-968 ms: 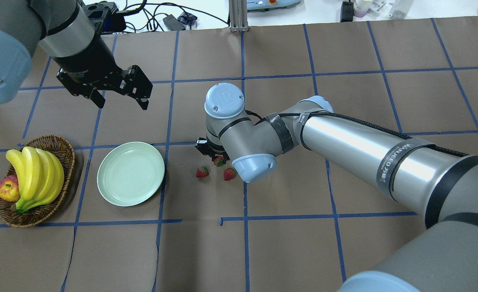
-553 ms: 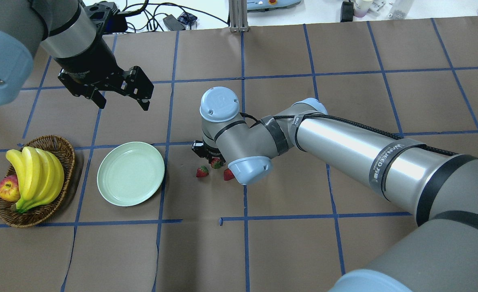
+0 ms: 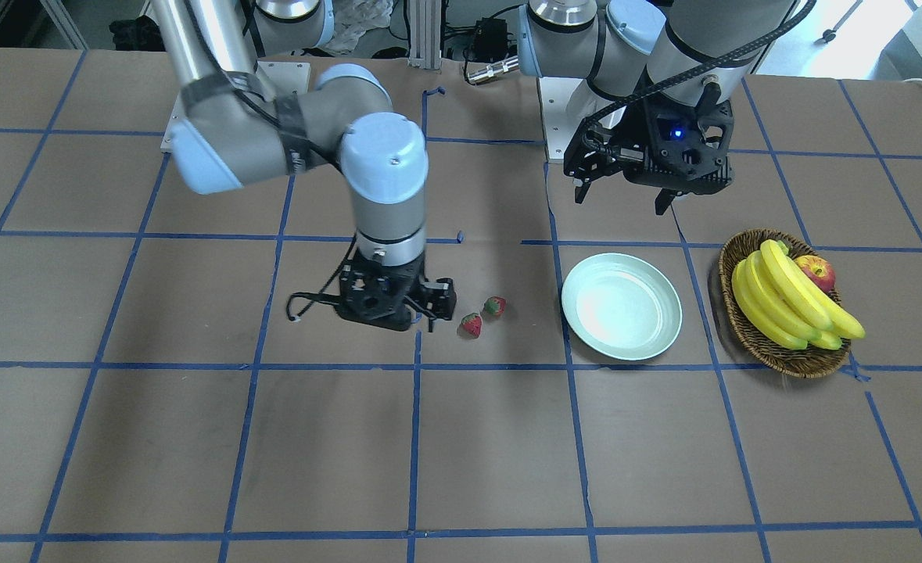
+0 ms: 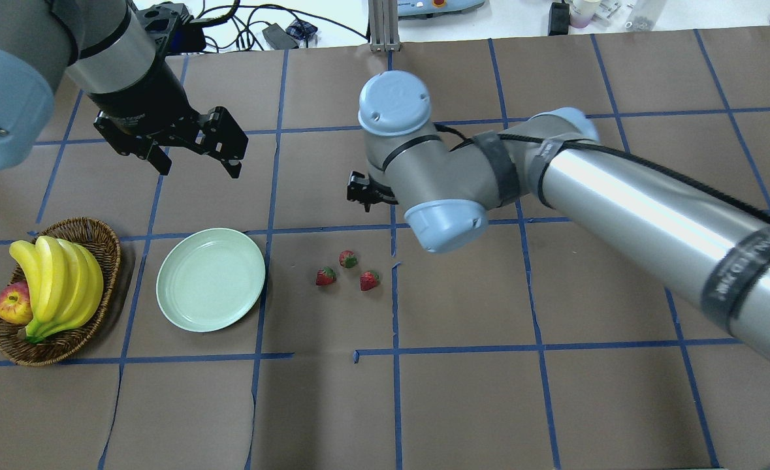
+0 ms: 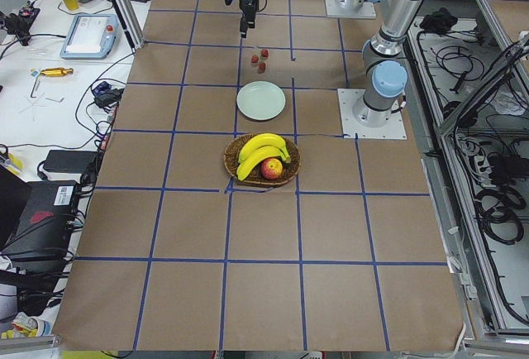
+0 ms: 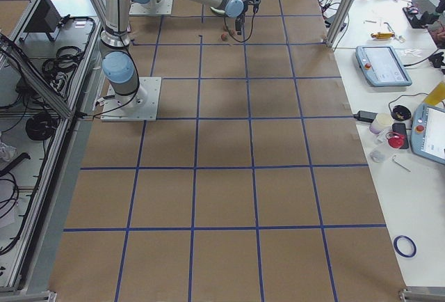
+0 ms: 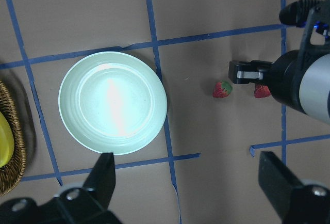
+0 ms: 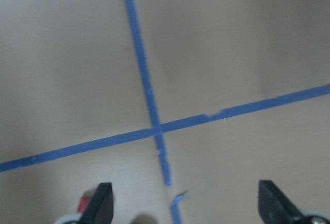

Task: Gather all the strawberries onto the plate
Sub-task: 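Raise the right arm back to rest while the left arm moves toward the strawberries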

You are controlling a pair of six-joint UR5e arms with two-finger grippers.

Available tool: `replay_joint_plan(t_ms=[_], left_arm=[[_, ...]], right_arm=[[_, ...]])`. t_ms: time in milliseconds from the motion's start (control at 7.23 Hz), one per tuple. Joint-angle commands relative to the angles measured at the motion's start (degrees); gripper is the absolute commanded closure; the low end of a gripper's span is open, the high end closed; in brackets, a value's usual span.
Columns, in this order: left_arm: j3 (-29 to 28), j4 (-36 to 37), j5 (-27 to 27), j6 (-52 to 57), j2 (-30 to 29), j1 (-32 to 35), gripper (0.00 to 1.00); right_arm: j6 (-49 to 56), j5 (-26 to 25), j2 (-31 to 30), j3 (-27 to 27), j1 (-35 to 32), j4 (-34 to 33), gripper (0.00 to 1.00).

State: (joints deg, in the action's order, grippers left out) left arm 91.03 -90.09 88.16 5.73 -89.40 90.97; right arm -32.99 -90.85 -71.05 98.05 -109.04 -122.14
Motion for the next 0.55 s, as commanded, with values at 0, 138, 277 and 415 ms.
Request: replay_joint_plan(t_ms=[0, 138, 277, 415], left_arm=[[0.03, 0.00, 0.00, -0.02, -0.07, 0.00, 0.00], [-0.06, 0.00, 0.00, -0.02, -0.07, 0.00, 0.00], [-0.06, 0.00, 0.00, -0.02, -0.07, 0.09, 0.00], [0.03, 0.00, 0.00, -0.19, -0.16, 0.09, 0.00]], right_arm=[[10.61, 1.36, -6.98, 0.48, 12.31, 7.79, 0.00], [19.97, 2.85, -7.08, 0.39, 17.06, 8.84, 0.00], [34.60, 2.26, -7.52, -1.44, 22.50, 16.94, 0.00], [41.62, 2.86, -9.44, -5.46, 26.39, 22.68, 0.00]])
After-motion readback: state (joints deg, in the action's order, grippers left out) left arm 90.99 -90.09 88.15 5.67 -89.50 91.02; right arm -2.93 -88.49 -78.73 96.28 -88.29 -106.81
